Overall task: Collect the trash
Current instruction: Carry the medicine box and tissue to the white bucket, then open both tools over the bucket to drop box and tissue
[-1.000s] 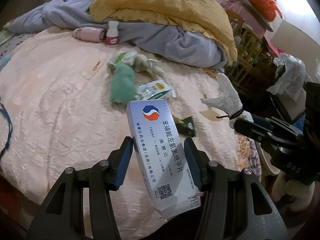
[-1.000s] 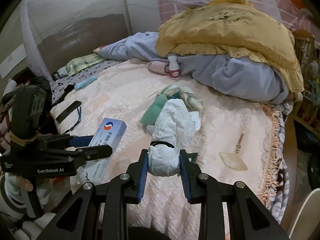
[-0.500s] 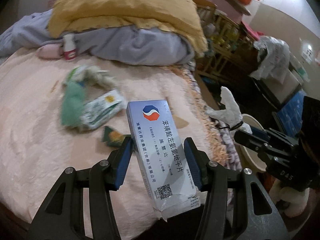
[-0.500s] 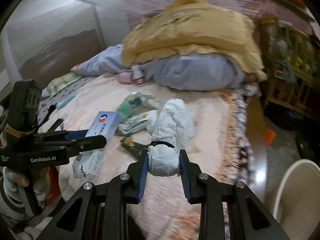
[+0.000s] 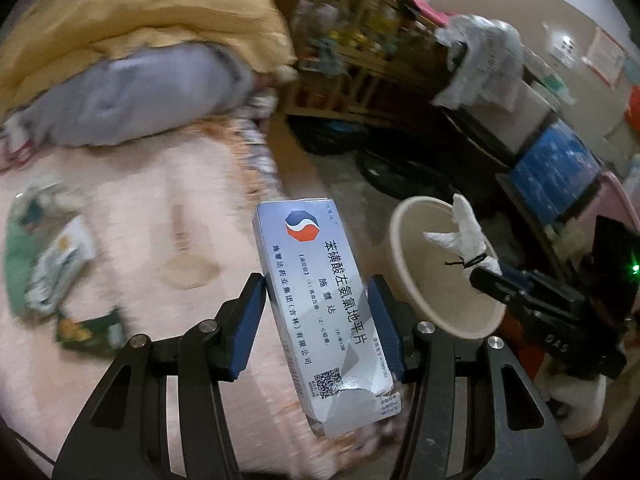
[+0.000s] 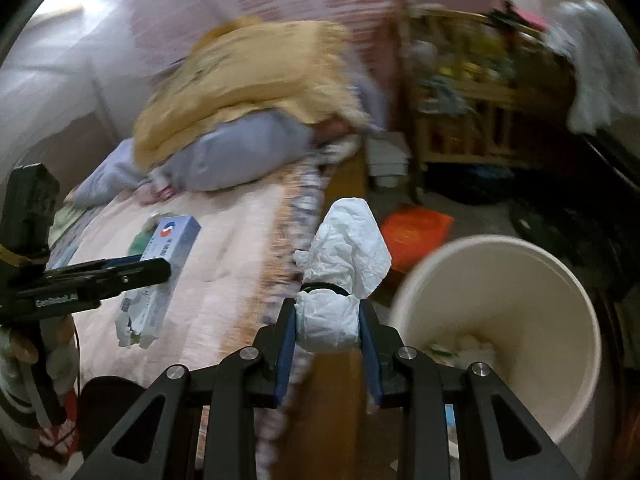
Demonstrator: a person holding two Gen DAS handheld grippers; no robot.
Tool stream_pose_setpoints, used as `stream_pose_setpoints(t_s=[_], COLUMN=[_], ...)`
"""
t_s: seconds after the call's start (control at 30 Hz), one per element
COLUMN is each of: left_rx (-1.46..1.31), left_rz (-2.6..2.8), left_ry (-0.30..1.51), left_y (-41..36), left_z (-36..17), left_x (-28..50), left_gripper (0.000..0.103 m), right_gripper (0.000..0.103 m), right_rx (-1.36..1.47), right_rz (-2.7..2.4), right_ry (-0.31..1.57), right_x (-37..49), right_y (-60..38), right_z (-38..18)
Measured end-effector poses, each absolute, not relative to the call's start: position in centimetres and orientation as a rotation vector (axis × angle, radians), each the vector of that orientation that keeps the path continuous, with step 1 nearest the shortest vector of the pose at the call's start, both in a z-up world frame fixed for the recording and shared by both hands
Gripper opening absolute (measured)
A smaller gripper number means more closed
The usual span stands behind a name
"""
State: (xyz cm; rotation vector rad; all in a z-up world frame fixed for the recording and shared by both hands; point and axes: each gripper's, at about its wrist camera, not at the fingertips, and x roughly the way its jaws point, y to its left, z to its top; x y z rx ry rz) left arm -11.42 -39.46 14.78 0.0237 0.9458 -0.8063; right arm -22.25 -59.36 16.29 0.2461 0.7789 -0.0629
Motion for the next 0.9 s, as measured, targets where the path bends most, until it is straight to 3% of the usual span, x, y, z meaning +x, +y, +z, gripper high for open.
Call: stream_pose_setpoints(t_s=[0.37, 0.67, 0.77, 0.83, 0.9], left_rx=[0.082, 0.082, 0.06, 0.042, 0.034], left_rz=[-0.983, -1.035, -1.047, -1.06, -1.06], left_ry=[0.982, 0.979, 0.977, 0.985, 0.991], left_y=[-50.9, -55.0, -55.3, -55.3, -55.3], left_z=[13.9, 13.1, 12.8, 12.7, 12.6], left_x=[-13.2, -13.4, -13.0, -12.8, -12.6], left_gripper=[0.051, 0.053, 0.054, 0.057, 0.066], right_gripper=[0.029, 0.029, 0.036, 0.048, 0.056], right_rx=[0.374, 0.388, 0.376, 0.382, 0.386], right_rz=[-0.272, -0.373, -0.404, -0.413, -0.425], right_ry=[0.812, 0.809, 0.805, 0.797, 0.791], right_x=[-26.2, -26.8, -26.7, -26.7, -26.8], right_y=[-67.3, -70.0, -70.3, -70.4, -70.5], right_z=[13.7, 13.0, 13.0, 12.9, 12.9])
